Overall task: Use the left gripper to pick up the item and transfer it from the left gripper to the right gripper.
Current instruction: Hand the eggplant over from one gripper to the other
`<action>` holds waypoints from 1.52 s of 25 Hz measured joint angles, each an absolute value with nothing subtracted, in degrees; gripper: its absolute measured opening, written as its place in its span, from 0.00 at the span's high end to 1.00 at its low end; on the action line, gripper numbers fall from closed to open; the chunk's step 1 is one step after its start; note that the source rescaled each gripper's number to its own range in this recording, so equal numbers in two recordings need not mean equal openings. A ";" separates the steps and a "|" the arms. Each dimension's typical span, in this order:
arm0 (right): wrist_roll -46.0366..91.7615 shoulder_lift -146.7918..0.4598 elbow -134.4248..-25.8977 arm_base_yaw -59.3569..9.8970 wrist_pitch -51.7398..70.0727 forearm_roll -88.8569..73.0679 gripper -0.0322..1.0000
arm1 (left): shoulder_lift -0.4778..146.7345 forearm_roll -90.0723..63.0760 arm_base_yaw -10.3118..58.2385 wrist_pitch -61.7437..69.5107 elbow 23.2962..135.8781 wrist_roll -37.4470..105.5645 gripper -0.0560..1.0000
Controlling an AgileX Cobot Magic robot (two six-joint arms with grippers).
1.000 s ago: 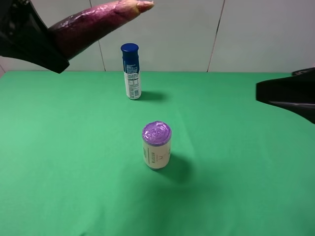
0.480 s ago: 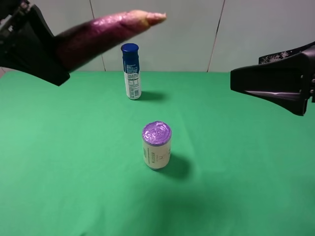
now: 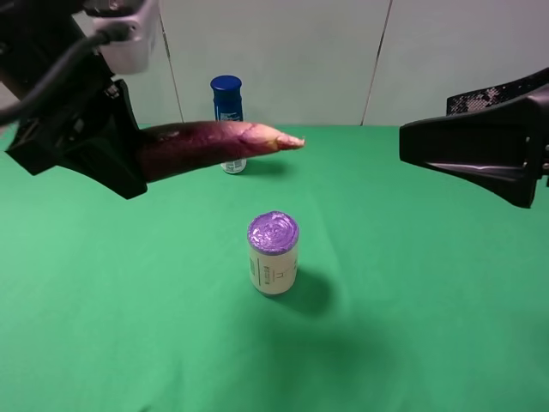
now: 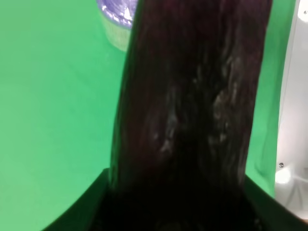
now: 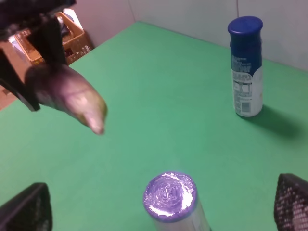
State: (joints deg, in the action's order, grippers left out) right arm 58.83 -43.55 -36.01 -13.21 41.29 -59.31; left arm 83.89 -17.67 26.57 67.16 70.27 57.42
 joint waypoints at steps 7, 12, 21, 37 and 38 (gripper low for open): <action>64.29 -50.71 -36.01 -13.47 41.18 -63.93 0.00 | 86.31 -17.67 26.57 65.56 70.27 57.85 0.95; 71.93 -56.25 -36.01 -16.83 41.09 -70.22 0.00 | 86.31 -17.67 26.57 64.61 70.27 58.01 0.95; 79.83 -61.97 -36.95 -19.05 41.10 -76.89 0.00 | 87.98 -17.45 26.57 64.61 70.27 58.06 0.95; 83.59 -71.76 -41.82 -19.05 44.12 -80.15 0.00 | 91.60 -17.65 27.14 61.00 70.32 58.53 0.95; 83.94 -72.08 -41.82 -19.05 44.23 -80.25 0.00 | 92.06 -17.65 27.71 60.86 70.40 58.53 0.95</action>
